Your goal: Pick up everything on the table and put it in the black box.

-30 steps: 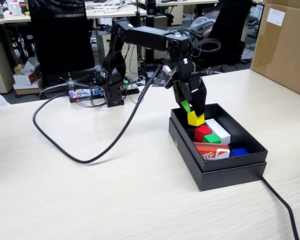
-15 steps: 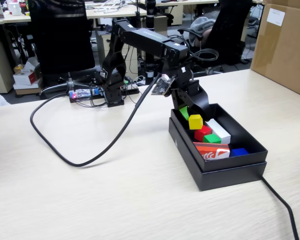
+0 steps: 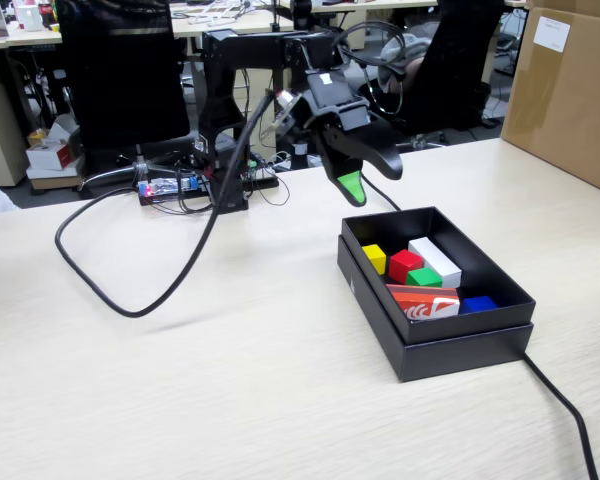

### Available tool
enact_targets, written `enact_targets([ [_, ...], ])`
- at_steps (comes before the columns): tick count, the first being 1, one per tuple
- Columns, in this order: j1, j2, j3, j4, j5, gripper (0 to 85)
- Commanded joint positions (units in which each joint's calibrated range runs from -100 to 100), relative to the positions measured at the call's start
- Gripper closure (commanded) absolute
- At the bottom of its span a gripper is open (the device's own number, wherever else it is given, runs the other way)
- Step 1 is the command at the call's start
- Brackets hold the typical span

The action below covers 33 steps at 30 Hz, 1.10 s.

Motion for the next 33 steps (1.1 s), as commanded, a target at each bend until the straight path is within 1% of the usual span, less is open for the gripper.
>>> enact_targets([
  [1,-2.64,-4.76,1.59,0.90,-0.88,37.1],
  [4,-5.08,-4.99,-2.94,2.02,-0.78,36.8],
  [8,-7.08,-9.46,-19.90,14.38,-1.56,36.8],
  [10,-7.28,-12.90,-29.05,21.55,-2.25,37.1],
  [11,-7.33,-14.74,-32.68,23.28,-2.30,37.1],
  [15,-7.28,-24.03,-44.10,27.34,-1.86,37.0],
  [19,-7.47,-31.95,-50.81,29.07,-1.47,37.1],
  [22,-8.11,-37.57,-56.71,32.61,-1.47,37.1],
  [30,-9.47,-51.34,-73.39,42.02,-2.34,37.1],
  [32,-9.47,-53.64,-78.74,46.08,-2.44,37.2],
  [33,-9.47,-55.02,-83.81,52.05,-2.98,37.6],
])
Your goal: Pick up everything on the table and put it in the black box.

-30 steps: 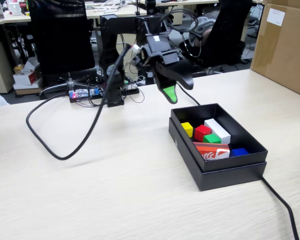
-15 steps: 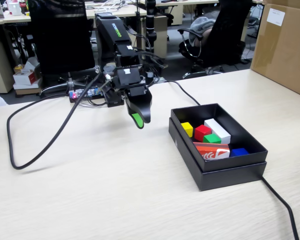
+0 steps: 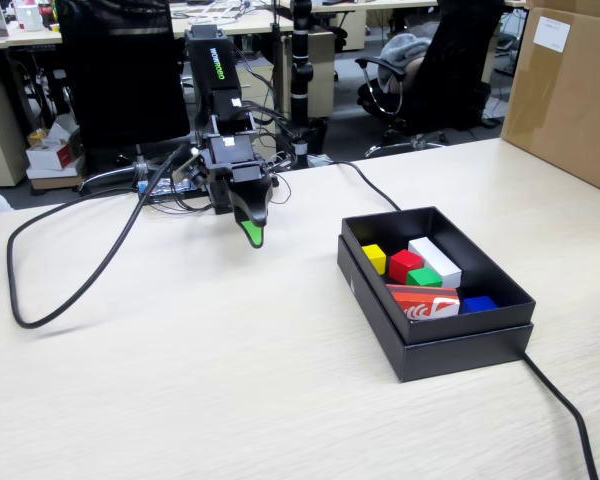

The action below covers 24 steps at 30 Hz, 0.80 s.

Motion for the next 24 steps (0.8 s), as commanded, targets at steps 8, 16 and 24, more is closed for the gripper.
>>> enact_targets([
  [8,0.49,-6.00,-19.80,26.71,-0.83,37.8],
  [16,2.00,-6.23,-26.69,30.51,-0.29,37.1],
  [24,2.10,-3.82,-28.14,28.52,1.32,37.4],
])
